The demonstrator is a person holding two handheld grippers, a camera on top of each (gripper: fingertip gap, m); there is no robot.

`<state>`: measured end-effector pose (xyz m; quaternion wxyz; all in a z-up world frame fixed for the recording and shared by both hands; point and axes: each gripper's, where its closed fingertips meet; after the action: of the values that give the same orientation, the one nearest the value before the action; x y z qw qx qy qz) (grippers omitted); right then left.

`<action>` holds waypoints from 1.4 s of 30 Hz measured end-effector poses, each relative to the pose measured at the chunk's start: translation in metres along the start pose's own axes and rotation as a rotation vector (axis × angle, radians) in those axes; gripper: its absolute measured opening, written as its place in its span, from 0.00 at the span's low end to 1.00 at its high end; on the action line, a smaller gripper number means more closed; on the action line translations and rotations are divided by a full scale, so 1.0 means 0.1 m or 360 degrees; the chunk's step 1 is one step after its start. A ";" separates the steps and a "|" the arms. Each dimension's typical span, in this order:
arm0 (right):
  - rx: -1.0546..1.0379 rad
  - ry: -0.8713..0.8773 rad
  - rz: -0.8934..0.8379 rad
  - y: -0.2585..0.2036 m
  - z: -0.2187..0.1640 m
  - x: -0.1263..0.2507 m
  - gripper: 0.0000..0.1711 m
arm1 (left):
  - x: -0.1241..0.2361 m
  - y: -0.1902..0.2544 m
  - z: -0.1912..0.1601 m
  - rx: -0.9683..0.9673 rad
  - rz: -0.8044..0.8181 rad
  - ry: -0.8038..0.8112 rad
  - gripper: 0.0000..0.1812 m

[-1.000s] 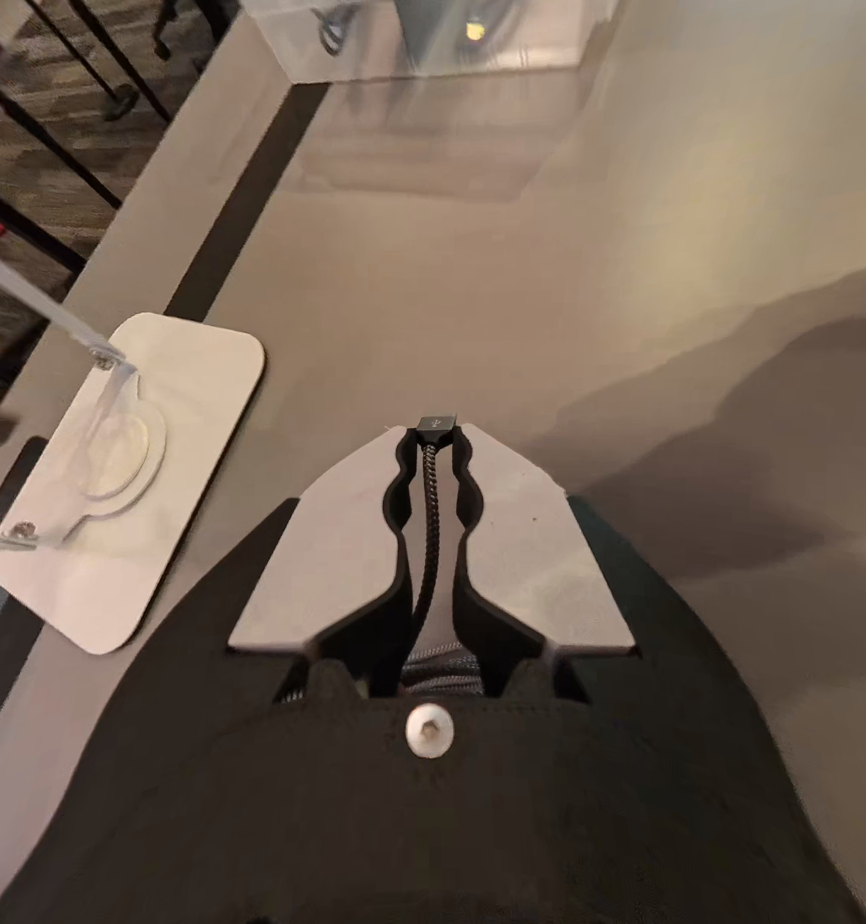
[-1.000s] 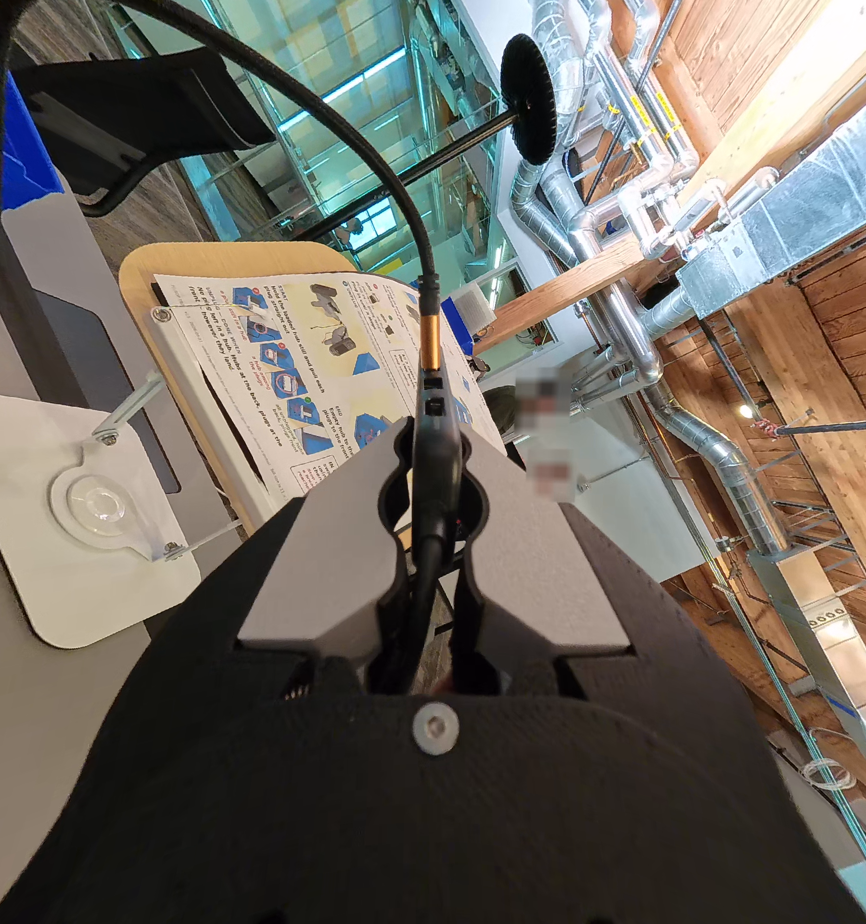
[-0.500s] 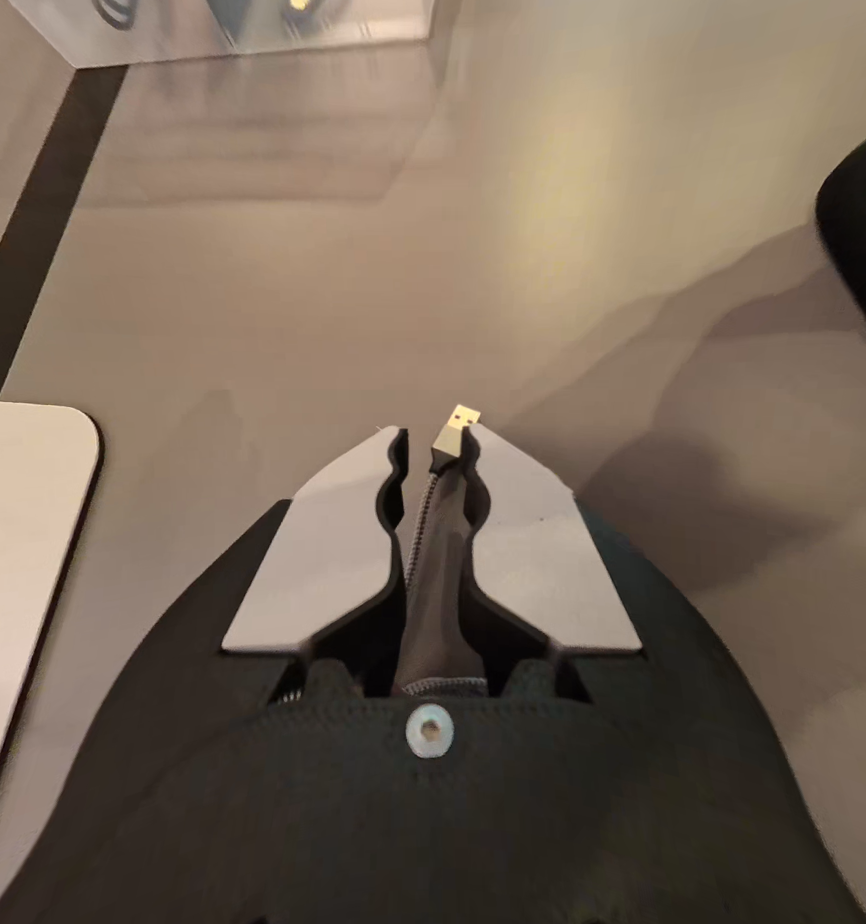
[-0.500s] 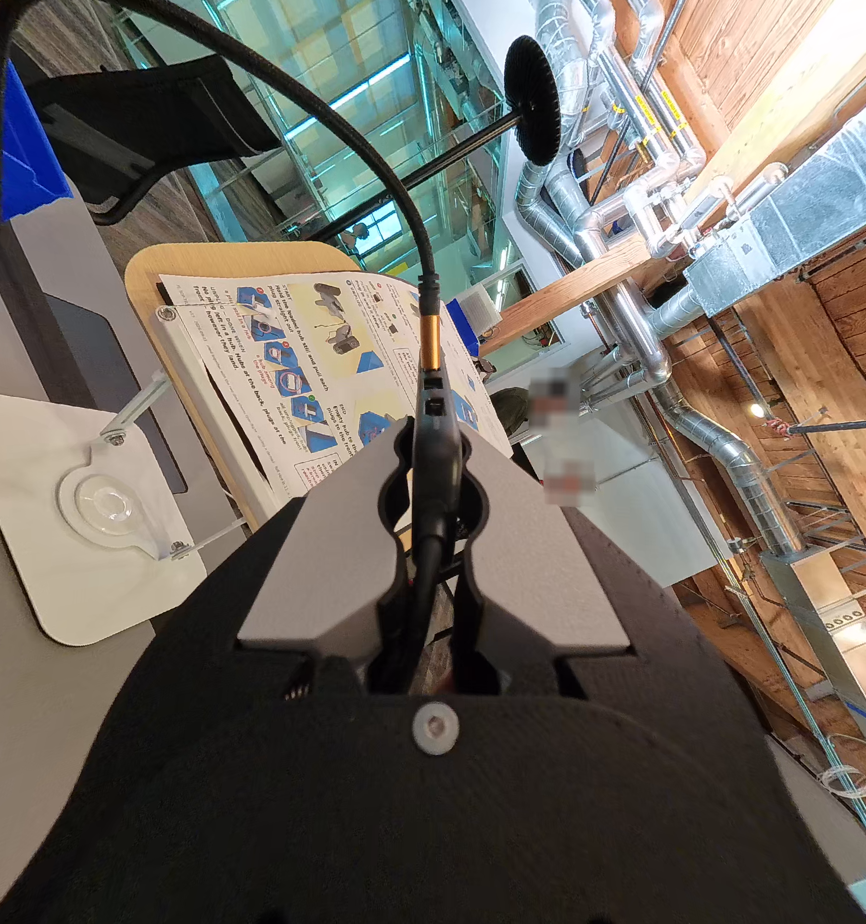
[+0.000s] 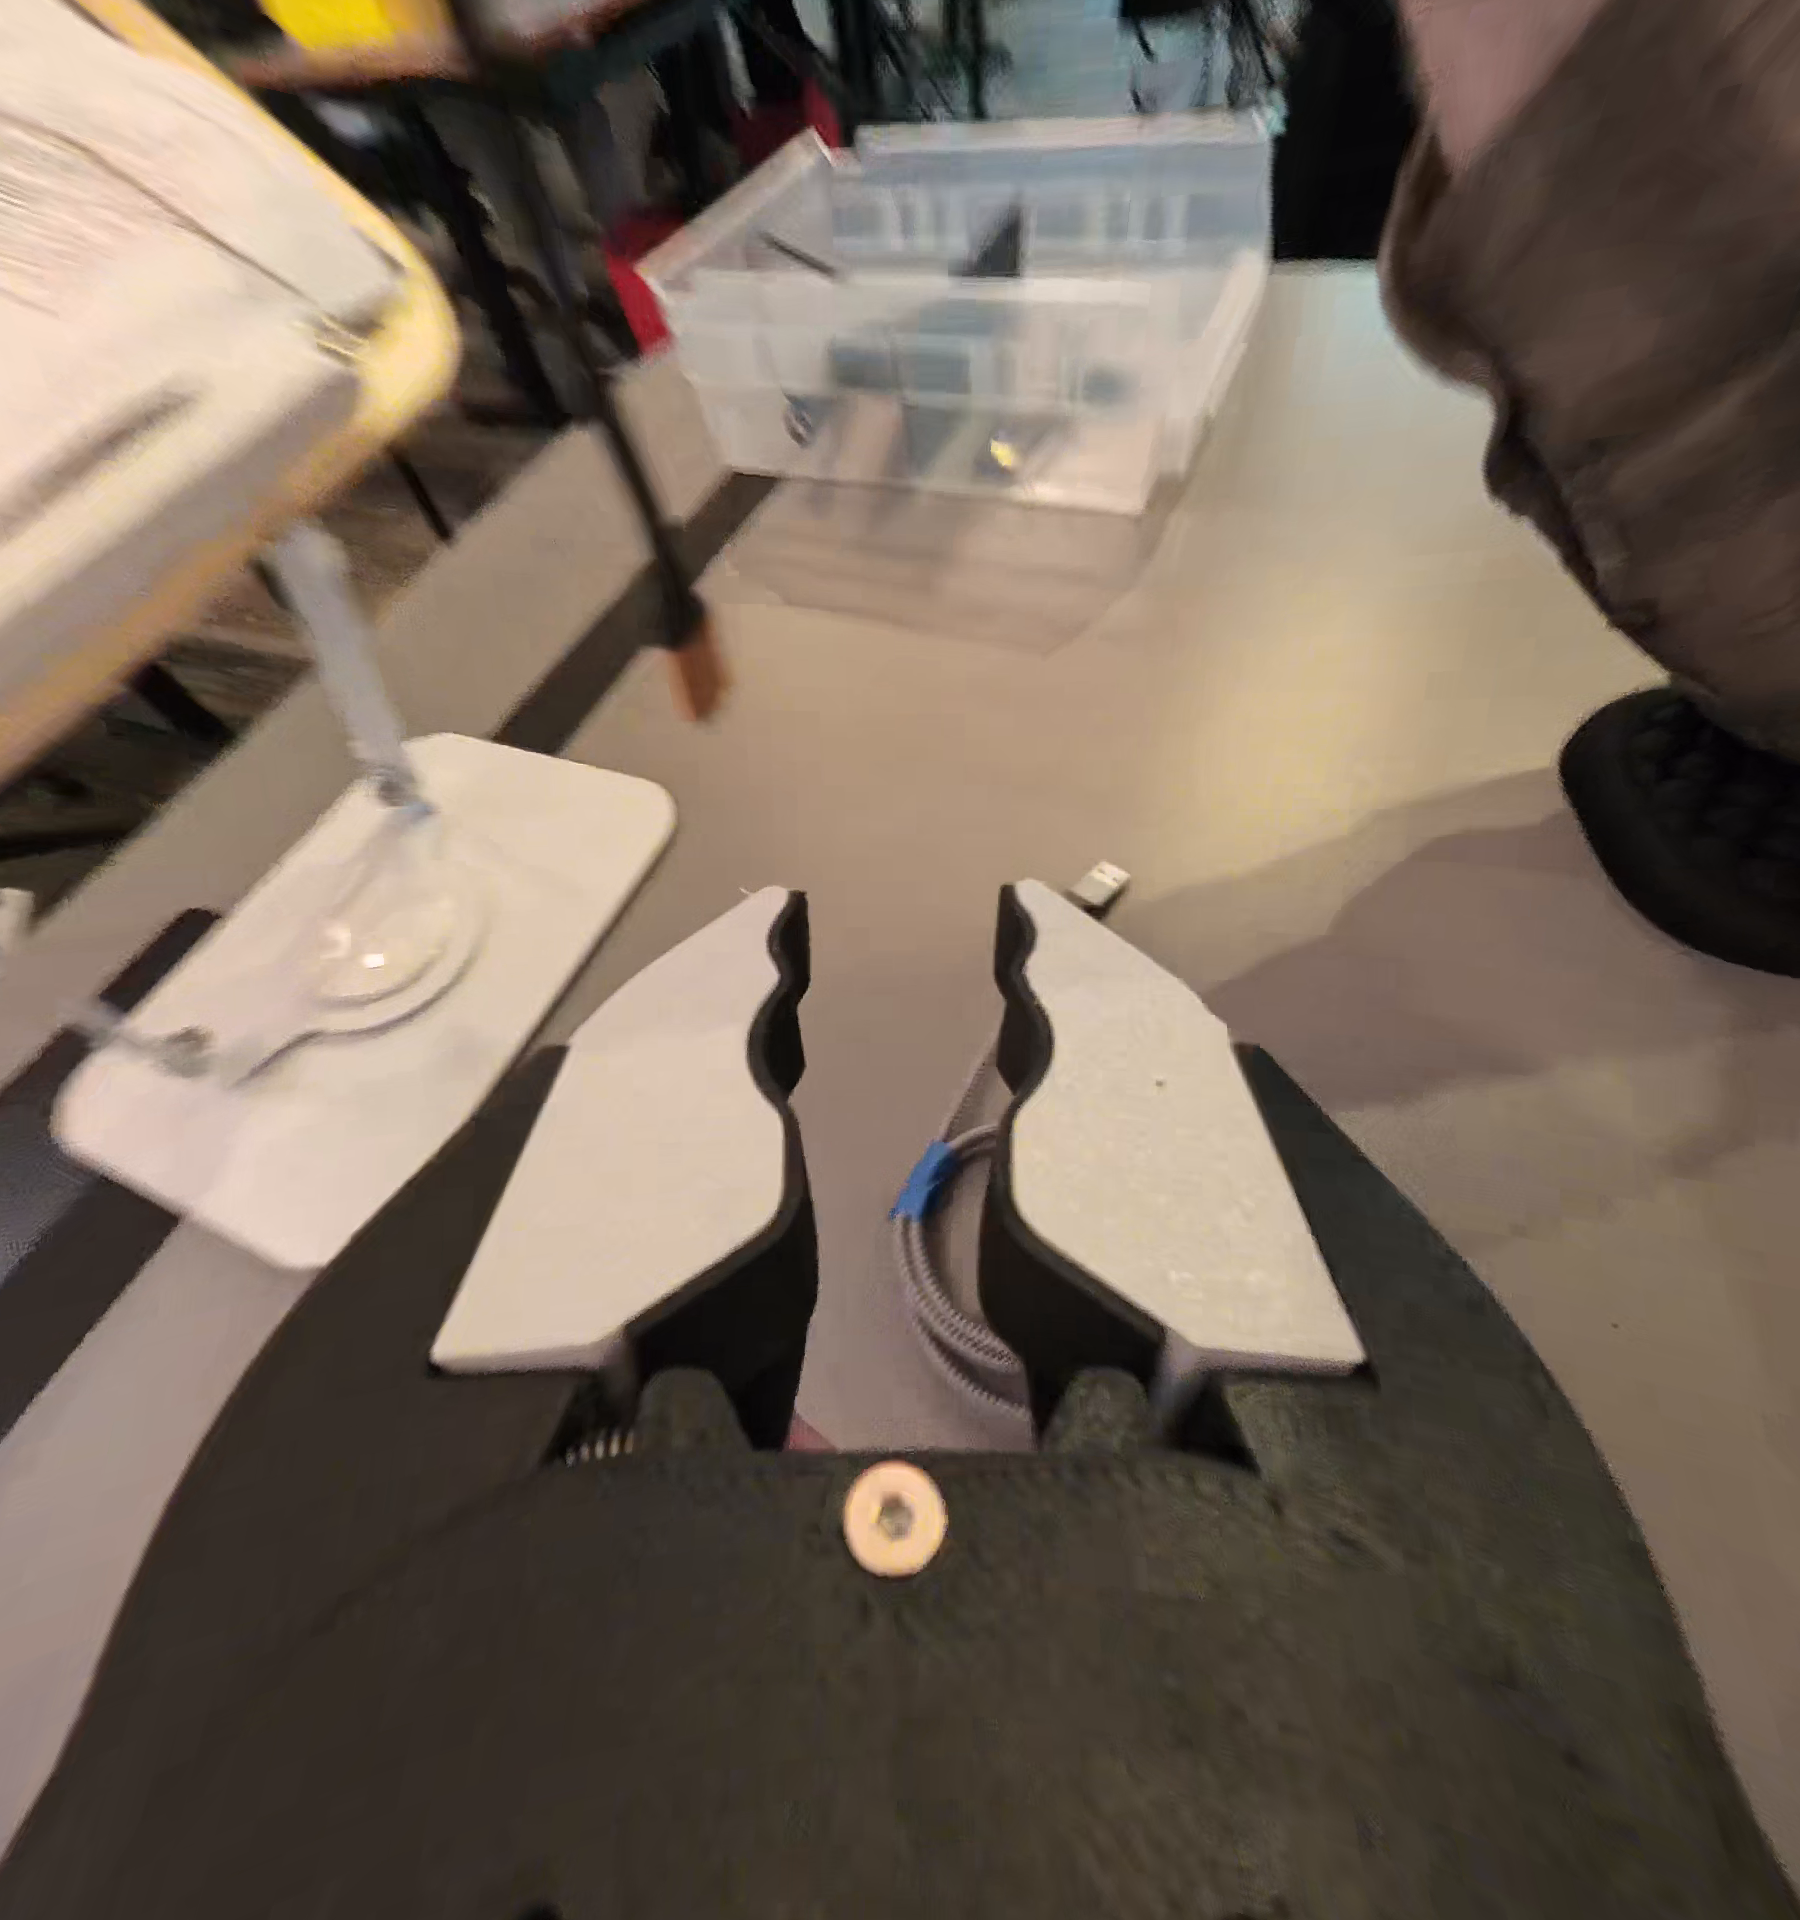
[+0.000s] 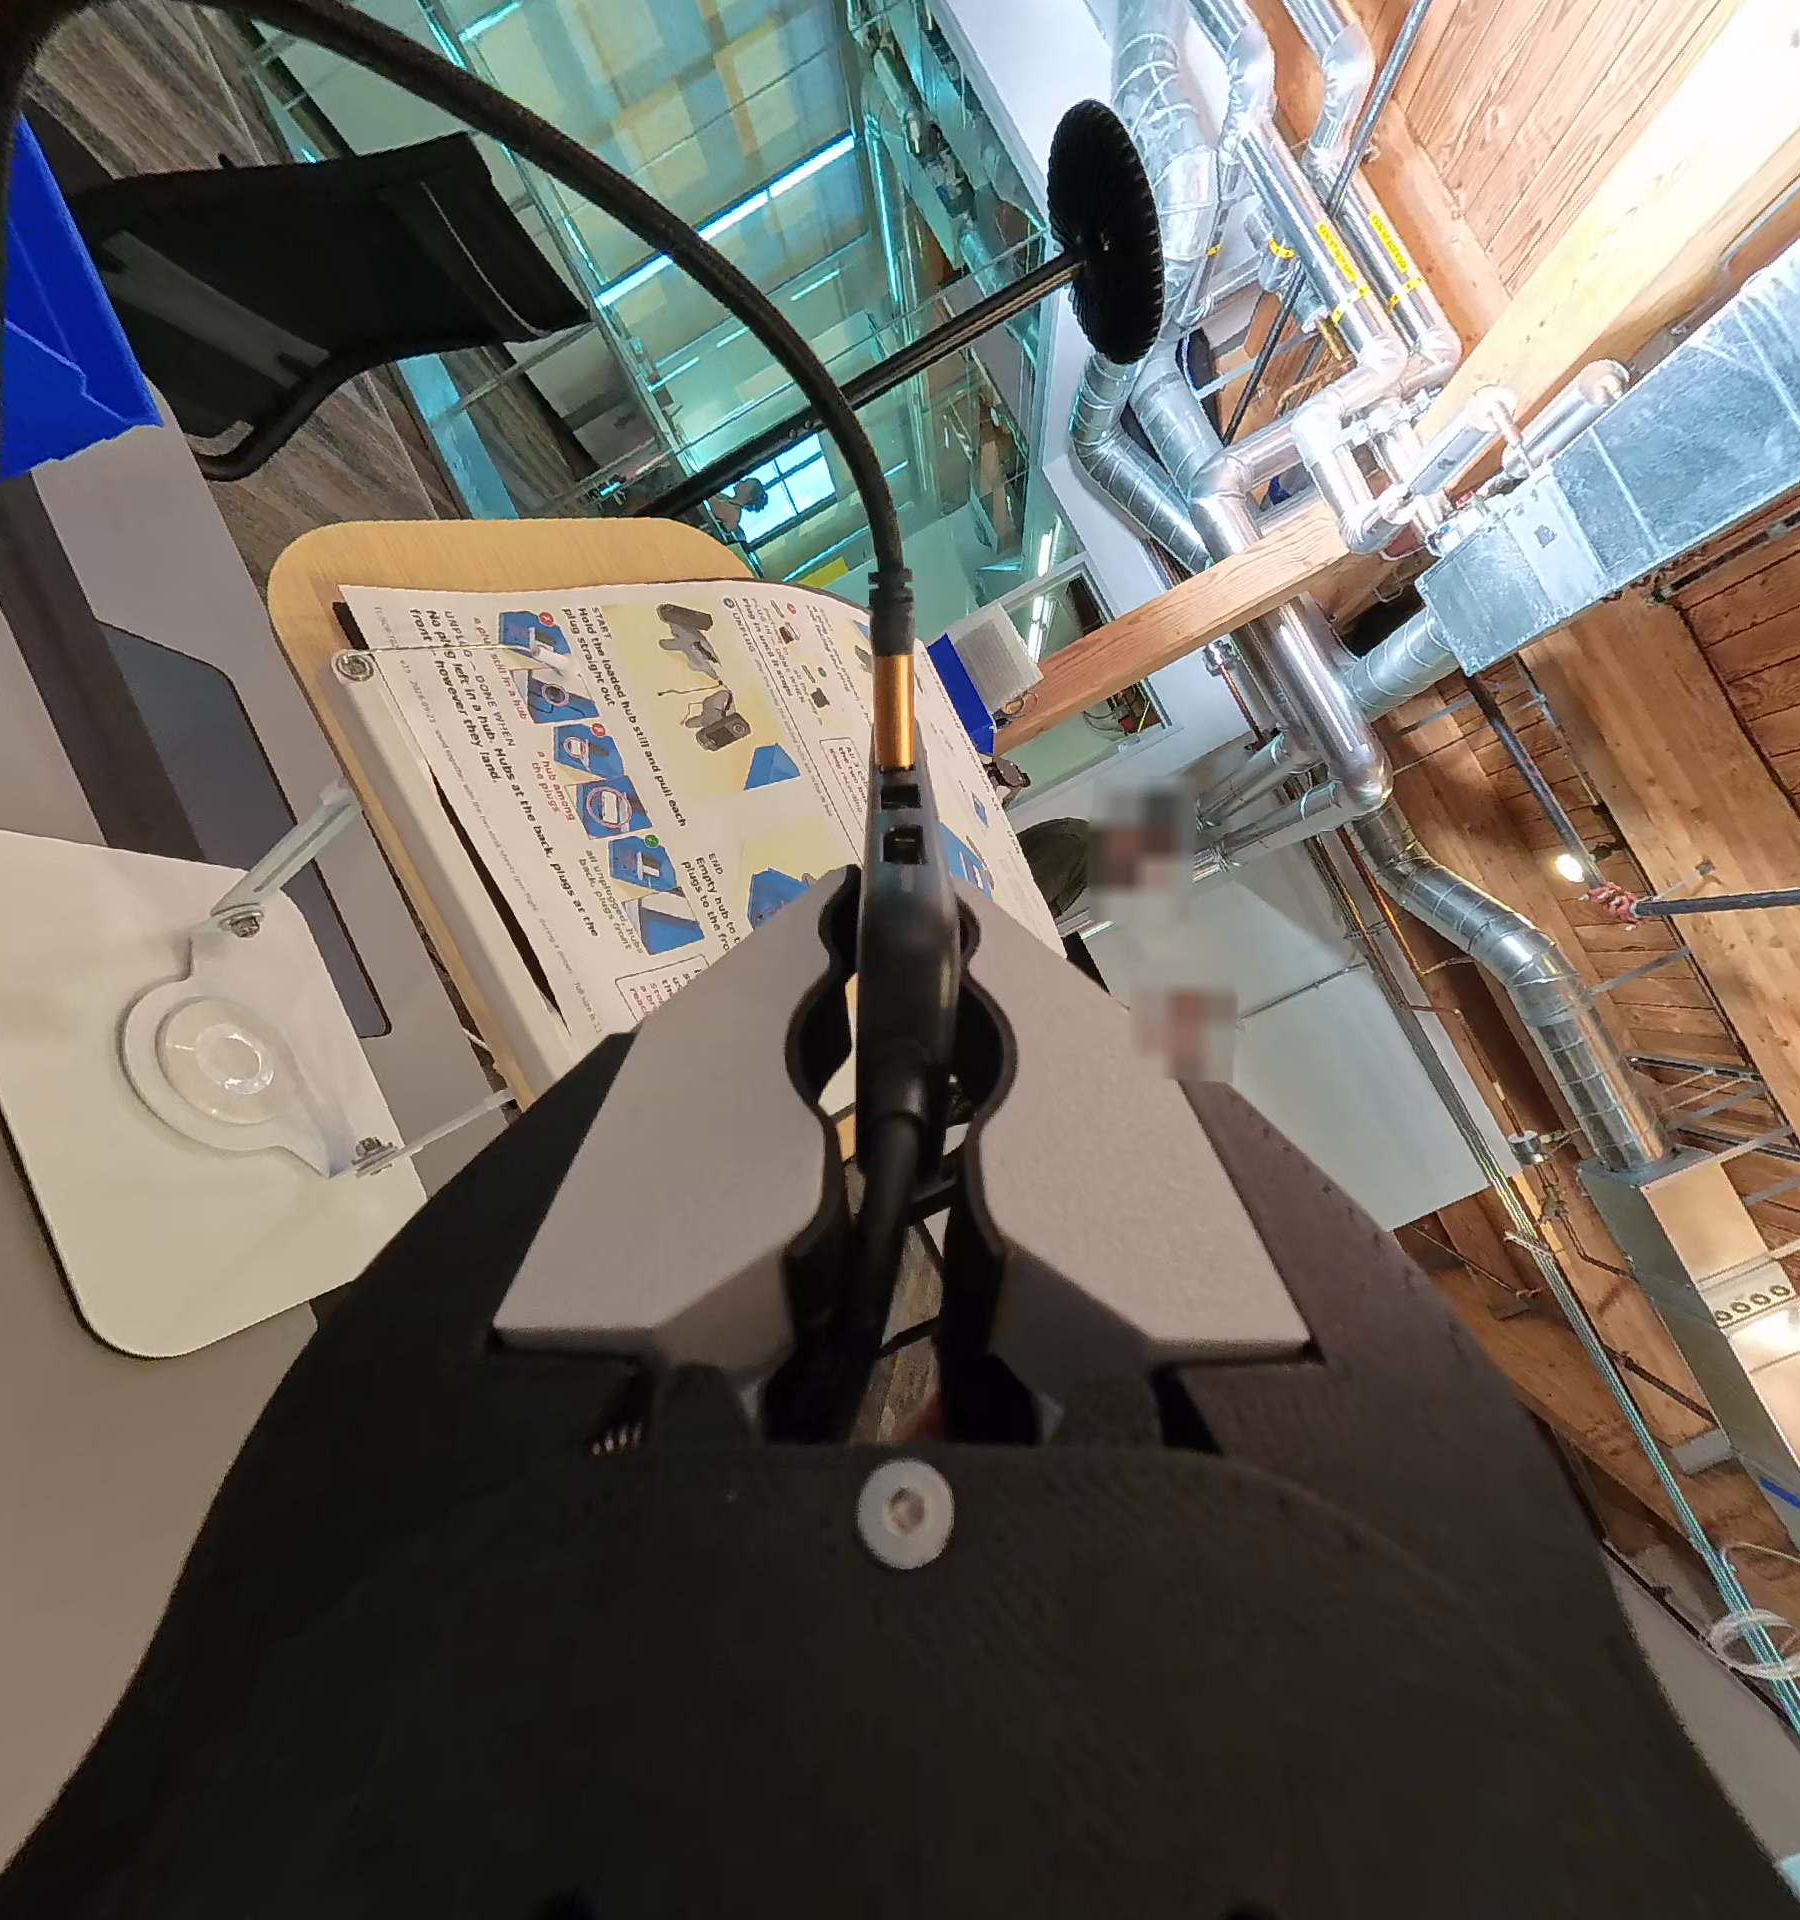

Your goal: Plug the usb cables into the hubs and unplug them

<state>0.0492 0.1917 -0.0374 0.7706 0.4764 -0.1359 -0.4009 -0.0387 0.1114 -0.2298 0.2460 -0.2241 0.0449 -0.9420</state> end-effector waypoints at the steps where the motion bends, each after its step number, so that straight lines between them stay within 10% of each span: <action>1: -0.0001 0.0005 0.0001 0.00 0.01 0.00 0.06 | 0.18 -0.10 0.06 0.0021 0.0070 0.0072 0.17; 10: 0.0000 0.0169 0.0090 -0.21 0.38 -0.01 0.06 | 1.23 -0.95 0.64 -0.0075 0.0646 0.0324 0.16; 24: 0.0148 0.0143 0.0224 -0.66 0.52 -0.19 0.06 | 0.82 -0.58 1.50 -0.0360 0.0449 0.0462 0.21; 42: 0.0349 0.0123 0.0140 -0.76 0.60 -0.23 0.06 | 0.62 -0.56 1.46 -0.0048 0.0448 0.0254 0.08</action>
<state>-0.0382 0.1545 -0.0665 0.7353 0.5666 -0.1699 -0.3308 -0.0474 0.1344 -0.0631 0.3679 -0.1438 0.1093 -0.9122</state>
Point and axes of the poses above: each gripper's, where its closed fingertips meet, x back along the fingers, z out of its top, y = z × x across the jaws, and after that the axes turned 5 degrees about -x, right-handed
